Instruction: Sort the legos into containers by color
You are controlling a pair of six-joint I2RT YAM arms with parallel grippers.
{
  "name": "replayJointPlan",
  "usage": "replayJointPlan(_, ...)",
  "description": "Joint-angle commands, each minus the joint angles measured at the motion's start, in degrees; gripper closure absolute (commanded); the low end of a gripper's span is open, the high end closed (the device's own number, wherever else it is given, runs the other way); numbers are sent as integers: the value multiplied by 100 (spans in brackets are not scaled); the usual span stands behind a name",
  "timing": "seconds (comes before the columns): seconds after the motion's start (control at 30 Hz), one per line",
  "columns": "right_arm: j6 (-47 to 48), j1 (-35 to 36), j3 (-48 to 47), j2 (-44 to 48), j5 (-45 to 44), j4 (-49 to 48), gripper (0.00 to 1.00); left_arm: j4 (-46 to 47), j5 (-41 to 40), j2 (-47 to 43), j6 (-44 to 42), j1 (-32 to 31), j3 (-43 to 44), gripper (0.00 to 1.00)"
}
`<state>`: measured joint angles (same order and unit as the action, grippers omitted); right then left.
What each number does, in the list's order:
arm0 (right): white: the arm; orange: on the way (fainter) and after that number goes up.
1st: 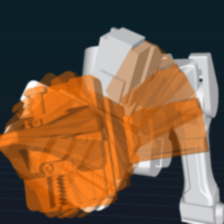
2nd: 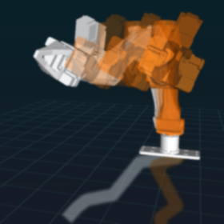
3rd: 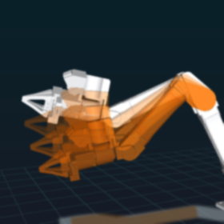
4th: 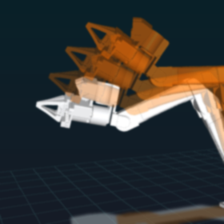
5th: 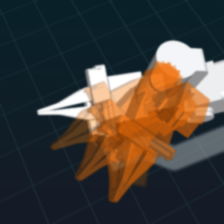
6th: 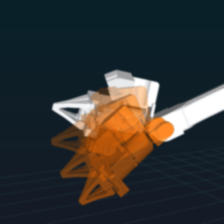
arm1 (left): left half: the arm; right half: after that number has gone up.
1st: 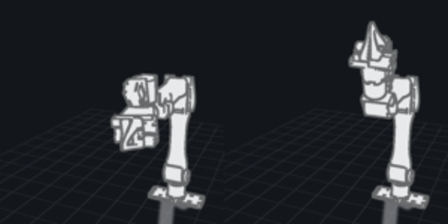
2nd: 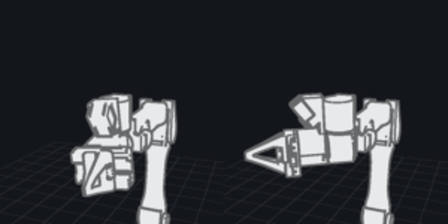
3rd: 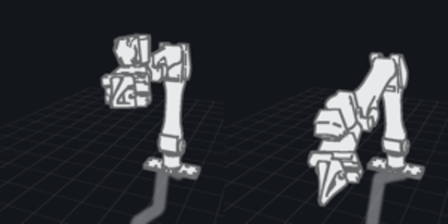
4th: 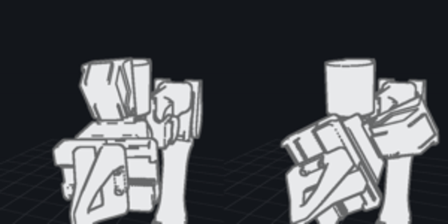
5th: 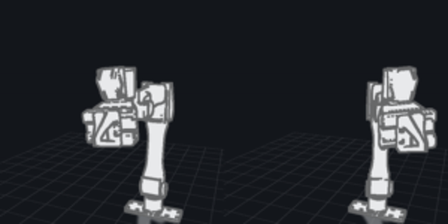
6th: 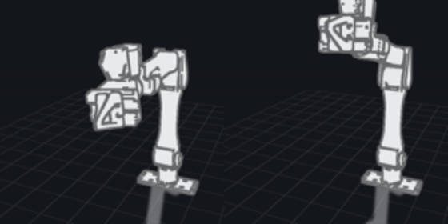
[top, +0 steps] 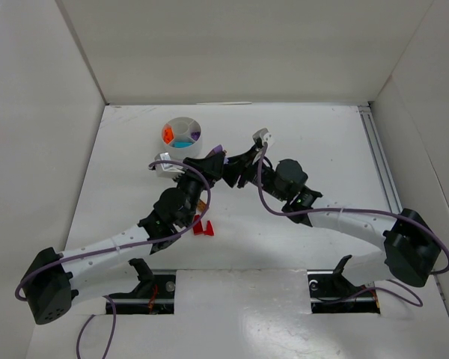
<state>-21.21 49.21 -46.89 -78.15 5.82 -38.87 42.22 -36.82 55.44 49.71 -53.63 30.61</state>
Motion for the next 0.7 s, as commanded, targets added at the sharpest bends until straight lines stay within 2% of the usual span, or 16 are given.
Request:
replayJointPlan(0.0, -94, 1, -189, 1, 208, -173, 76, 401, -18, -33, -58, -34, -2, 45)
replayJointPlan(0.1, -146, 1, -109, 1, 209, -173, 84, 323, -185, 28, -58, -34, 50, 45)
replayJointPlan(0.17, -85, 1, -4, 124, 304, -173, 84, 270, -299, 28, -58, -34, 50, 45)
replayJointPlan(0.33, 213, 1, 417, 440, 848, -121, 85, -520, -957, 28, -58, -34, 322, 45)
replayJointPlan(0.57, 899, 1, 743, 1169, 1070, 854, 88, -1381, -555, -24, 267, 835, 384, 48)
replayJointPlan(0.67, 1180, 1, 822, 1399, 939, 1249, 87, -1584, -475, -24, 267, 959, 446, 48)
